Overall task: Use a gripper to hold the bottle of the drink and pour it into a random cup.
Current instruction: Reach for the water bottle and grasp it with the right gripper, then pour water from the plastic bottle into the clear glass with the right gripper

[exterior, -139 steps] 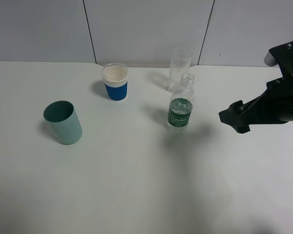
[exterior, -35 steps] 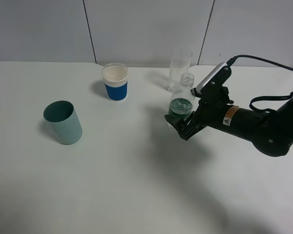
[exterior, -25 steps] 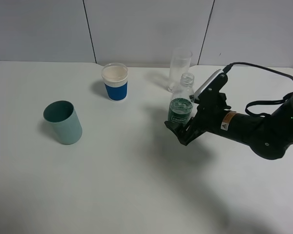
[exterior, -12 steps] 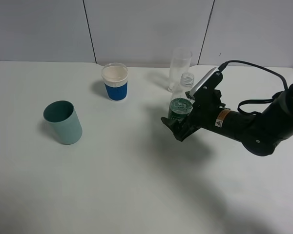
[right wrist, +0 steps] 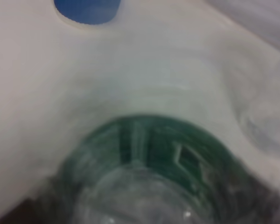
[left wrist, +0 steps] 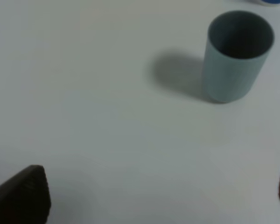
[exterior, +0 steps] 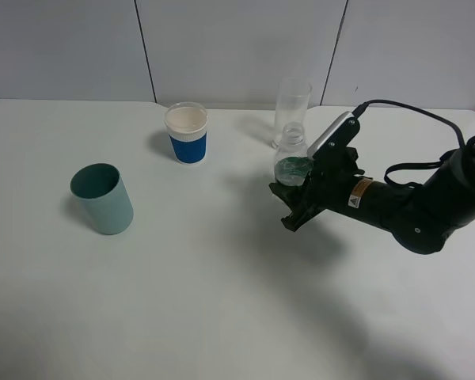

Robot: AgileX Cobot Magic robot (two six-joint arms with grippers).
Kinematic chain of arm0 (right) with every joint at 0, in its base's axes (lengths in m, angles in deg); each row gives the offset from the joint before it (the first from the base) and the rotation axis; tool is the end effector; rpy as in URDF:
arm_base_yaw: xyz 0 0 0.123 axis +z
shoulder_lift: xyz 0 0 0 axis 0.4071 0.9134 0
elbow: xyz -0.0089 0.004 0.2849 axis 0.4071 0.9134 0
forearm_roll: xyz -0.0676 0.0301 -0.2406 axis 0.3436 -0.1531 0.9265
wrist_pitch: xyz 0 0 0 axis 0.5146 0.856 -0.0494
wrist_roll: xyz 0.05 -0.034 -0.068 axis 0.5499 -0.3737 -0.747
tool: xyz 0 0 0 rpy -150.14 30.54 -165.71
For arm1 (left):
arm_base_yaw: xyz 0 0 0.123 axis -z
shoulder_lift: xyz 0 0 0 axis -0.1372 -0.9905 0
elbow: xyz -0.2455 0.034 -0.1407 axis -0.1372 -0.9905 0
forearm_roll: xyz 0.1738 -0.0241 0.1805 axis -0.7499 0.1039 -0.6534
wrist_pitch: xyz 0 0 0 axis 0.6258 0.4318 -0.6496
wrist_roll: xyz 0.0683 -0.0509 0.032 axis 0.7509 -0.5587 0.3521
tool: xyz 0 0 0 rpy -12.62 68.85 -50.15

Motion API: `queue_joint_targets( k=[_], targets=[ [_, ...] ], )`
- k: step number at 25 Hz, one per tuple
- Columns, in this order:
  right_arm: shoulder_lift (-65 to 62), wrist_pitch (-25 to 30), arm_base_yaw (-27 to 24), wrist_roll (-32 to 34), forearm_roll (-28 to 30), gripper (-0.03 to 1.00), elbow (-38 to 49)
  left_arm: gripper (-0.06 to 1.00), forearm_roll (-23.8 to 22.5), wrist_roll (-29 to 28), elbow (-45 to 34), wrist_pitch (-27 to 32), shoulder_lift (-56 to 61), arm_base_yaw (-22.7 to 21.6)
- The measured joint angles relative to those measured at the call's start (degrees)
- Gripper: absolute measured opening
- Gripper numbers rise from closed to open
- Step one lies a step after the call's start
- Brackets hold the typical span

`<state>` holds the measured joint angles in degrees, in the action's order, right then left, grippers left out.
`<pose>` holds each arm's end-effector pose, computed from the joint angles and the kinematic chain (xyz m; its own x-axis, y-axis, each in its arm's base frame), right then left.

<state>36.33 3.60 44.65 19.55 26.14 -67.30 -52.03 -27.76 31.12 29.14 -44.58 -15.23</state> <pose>0.2738 0.1299 0.0803 -0.0706 -0.4756 -0.8768 -0.6760 0.6692 -0.3086 0.0141 -0.0081 0.2817 -0.5442 0.0675 -0.8362 0.0371 0.9977 0.0564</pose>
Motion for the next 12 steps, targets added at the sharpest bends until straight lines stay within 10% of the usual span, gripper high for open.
queue_joint_targets(
  k=[12],
  targets=[
    [0.0, 0.1, 0.0, 2.4, -0.6, 0.55, -0.1, 0.99, 0.0, 0.0, 0.0, 0.0, 0.0, 0.0]
  ],
)
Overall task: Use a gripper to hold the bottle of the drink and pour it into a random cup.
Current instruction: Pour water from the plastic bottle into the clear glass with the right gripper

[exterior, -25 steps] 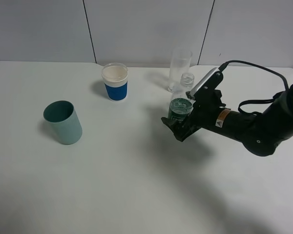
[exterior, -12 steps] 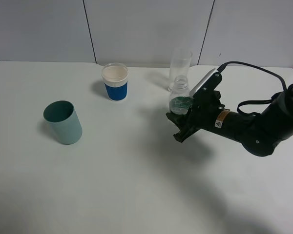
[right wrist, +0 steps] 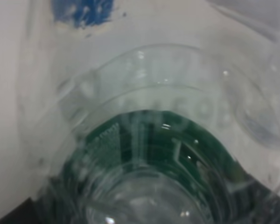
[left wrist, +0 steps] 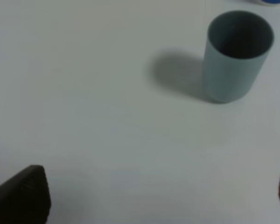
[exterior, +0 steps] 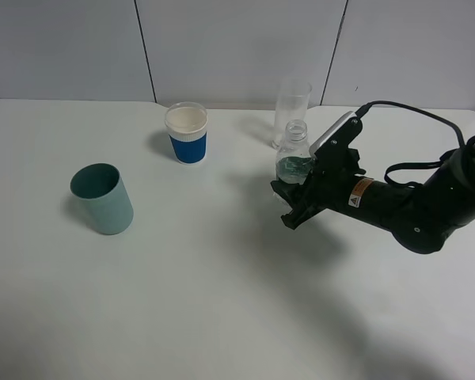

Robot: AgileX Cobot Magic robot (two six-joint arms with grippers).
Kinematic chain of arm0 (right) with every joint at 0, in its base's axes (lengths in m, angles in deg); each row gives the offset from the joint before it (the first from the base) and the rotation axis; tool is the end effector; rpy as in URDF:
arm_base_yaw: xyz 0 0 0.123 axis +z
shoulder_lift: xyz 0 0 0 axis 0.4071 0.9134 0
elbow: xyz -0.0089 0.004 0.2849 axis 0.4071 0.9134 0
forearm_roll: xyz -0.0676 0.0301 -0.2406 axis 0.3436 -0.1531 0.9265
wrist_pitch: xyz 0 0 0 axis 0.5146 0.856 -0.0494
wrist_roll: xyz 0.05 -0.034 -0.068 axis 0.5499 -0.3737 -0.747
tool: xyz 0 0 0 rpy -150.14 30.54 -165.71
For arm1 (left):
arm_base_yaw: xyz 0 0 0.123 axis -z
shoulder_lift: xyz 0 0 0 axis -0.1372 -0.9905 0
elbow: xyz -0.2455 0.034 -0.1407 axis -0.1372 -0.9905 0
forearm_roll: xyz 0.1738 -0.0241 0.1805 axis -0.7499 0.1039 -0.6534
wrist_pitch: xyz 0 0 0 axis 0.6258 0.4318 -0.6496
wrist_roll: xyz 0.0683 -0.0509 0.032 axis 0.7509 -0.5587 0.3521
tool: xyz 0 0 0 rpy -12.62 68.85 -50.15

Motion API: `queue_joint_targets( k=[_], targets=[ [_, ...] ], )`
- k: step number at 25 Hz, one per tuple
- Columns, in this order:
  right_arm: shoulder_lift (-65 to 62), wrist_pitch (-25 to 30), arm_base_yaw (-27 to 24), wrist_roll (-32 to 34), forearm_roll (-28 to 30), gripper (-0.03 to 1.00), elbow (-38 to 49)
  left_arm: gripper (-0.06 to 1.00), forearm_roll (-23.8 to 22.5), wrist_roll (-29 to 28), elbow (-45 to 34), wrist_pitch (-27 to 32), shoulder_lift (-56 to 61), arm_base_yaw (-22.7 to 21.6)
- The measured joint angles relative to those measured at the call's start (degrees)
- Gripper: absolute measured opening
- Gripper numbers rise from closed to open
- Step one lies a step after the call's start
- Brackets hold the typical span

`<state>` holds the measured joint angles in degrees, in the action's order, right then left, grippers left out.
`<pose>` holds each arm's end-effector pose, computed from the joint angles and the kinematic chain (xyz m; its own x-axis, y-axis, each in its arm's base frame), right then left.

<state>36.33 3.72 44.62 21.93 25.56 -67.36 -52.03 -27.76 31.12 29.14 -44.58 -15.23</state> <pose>0.2746 0.1292 0.0803 -0.1044 -0.4458 -0.8890 -0.6655 0.6956 -0.2707 0.0141 -0.0081 0.2817 -0.5442 0.0675 -0.8362 0.0371 0.9977 0.0564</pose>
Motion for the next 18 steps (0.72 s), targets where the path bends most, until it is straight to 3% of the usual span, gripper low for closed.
queue_joint_targets(
  k=[8, 18],
  targets=[
    [-0.1, 0.2, 0.0, 1.6, -2.2, 0.55, 0.0, 0.99, 0.0, 0.0, 0.0, 0.0, 0.0, 0.0],
    [-6.6, 4.7, 0.0, 2.3, -9.5, 0.55, 1.6, 0.99, 0.0, 0.0, 0.0, 0.0, 0.0, 0.0]
  ],
)
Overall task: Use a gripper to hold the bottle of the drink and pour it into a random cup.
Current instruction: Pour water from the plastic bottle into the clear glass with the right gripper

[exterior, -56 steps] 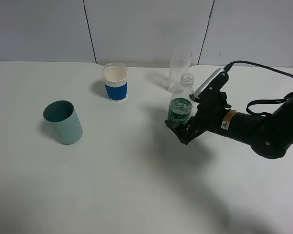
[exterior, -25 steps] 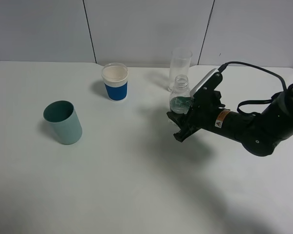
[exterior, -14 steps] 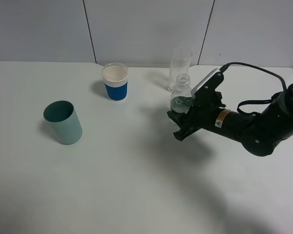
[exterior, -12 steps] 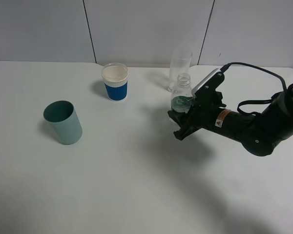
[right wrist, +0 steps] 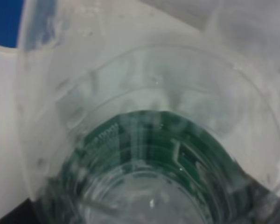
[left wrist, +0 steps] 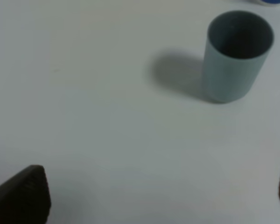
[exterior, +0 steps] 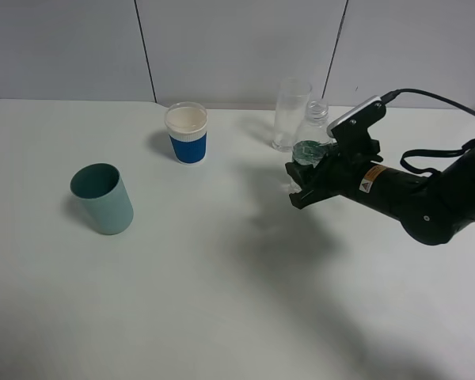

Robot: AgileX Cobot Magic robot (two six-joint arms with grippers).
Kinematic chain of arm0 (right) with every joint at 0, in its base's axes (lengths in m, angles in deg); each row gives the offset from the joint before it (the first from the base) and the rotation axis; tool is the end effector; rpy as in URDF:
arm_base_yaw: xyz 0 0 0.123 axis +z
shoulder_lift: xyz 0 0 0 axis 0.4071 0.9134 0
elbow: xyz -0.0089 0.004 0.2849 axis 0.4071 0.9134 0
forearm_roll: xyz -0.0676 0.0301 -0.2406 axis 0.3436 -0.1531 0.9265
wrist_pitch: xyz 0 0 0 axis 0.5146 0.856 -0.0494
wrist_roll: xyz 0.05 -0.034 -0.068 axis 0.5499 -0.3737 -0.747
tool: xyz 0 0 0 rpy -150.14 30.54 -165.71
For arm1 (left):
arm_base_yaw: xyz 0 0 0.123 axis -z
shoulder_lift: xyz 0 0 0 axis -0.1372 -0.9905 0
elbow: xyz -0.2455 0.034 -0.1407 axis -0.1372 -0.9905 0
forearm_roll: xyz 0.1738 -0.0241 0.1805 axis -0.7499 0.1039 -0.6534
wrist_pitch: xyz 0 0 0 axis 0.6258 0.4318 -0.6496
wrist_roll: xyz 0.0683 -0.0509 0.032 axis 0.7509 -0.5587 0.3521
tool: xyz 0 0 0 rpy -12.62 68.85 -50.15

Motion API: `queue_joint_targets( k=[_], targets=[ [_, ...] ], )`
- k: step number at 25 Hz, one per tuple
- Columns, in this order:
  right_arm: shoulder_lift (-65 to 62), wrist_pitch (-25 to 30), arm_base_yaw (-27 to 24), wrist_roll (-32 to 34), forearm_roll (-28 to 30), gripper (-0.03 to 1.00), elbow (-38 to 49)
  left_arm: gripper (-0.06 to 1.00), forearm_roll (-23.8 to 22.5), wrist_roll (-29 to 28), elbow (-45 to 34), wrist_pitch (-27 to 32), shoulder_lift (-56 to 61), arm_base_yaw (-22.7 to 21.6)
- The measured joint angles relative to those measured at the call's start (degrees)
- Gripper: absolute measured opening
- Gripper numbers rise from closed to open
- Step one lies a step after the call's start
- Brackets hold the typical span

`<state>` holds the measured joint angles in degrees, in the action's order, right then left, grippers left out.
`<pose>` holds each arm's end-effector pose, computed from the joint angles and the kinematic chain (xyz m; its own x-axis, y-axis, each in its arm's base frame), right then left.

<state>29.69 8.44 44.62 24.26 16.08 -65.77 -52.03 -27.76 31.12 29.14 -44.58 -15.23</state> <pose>0.2757 0.1154 0.1045 -0.1953 -0.3755 -0.9060 -0.5331 0.8160 -0.2233 0.0141 -0.0081 0.2817 -0.5442 0.0675 -0.8362 0.0371 0.9977 0.0564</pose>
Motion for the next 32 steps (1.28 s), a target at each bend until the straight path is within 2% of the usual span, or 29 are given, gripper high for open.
queue_joint_targets(
  k=[6, 12, 18, 27, 32],
  targets=[
    [-3.4, -0.2, -1.1, -3.3, -8.5, 0.55, 5.2, 0.99, 0.0, 0.0, 0.0, 0.0, 0.0, 0.0],
    [-7.7, -0.3, -3.6, -3.6, -14.4, 0.55, 9.3, 0.99, 0.0, 0.0, 0.0, 0.0, 0.0, 0.0],
    [-12.2, 4.6, -4.4, -3.8, -15.6, 0.55, 9.5, 0.99, 0.0, 0.0, 0.0, 0.0, 0.0, 0.0],
    [-15.0, 6.1, -4.6, -6.9, -21.6, 0.55, 9.5, 0.99, 0.0, 0.0, 0.0, 0.0, 0.0, 0.0],
    [-15.0, 8.3, -4.6, -7.5, -22.1, 0.55, 9.5, 0.99, 0.0, 0.0, 0.0, 0.0, 0.0, 0.0]
  ],
)
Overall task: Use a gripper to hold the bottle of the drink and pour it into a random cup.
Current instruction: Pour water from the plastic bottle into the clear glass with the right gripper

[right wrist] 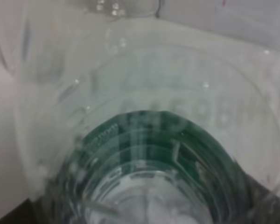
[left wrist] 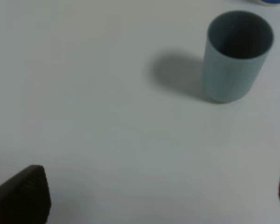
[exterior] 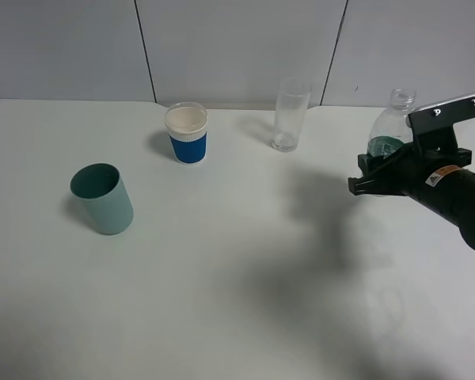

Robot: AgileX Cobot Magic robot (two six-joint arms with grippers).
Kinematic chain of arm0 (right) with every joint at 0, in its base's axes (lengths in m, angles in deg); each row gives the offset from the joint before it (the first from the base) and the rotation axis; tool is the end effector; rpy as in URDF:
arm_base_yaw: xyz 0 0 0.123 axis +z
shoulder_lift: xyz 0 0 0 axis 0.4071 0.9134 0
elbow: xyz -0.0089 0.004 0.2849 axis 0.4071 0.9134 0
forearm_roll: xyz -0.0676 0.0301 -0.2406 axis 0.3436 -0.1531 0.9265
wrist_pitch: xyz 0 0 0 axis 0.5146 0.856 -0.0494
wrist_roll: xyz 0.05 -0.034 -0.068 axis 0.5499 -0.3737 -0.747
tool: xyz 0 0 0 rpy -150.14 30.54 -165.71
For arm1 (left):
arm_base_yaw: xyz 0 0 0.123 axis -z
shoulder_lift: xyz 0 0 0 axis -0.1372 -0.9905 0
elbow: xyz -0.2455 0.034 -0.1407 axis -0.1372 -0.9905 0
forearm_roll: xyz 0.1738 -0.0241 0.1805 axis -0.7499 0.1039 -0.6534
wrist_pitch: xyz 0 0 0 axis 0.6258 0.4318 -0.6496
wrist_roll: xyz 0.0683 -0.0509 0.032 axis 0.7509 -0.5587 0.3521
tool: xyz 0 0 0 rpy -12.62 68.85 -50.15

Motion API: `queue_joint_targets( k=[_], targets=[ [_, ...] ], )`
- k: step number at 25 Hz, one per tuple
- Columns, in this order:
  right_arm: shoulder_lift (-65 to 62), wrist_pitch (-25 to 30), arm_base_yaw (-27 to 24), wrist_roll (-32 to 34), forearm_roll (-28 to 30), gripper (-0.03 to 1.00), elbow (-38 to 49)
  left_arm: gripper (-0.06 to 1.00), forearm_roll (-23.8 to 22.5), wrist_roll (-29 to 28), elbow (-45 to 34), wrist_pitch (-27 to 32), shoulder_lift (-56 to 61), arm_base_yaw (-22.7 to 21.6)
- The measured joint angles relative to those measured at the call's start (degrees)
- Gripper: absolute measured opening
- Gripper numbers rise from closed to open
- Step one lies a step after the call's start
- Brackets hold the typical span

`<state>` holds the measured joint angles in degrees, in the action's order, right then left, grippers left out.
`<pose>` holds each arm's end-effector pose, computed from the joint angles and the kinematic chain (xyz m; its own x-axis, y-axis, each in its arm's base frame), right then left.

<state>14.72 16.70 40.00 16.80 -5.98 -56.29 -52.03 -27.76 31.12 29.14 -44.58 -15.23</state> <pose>0.2435 0.0536 0.1347 -0.3724 -0.2804 -0.8847 -0.1879 0.9563 -0.2239 0.0141 -0.0081 0.2817 -0.5442 0.0675 -0.8362 0.0371 0.9977 0.0564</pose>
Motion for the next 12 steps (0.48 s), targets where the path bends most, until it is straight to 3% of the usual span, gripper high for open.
queue_joint_targets(
  k=[7, 12],
  targets=[
    [-3.5, 11.3, -1.9, -0.2, 0.1, 0.55, -3.9, 0.99, 0.0, 0.0, 0.0, 0.0, 0.0, 0.0],
    [-7.6, 15.2, -6.5, -0.2, 2.9, 0.55, -4.9, 0.99, 0.0, 0.0, 0.0, 0.0, 0.0, 0.0]
  ],
)
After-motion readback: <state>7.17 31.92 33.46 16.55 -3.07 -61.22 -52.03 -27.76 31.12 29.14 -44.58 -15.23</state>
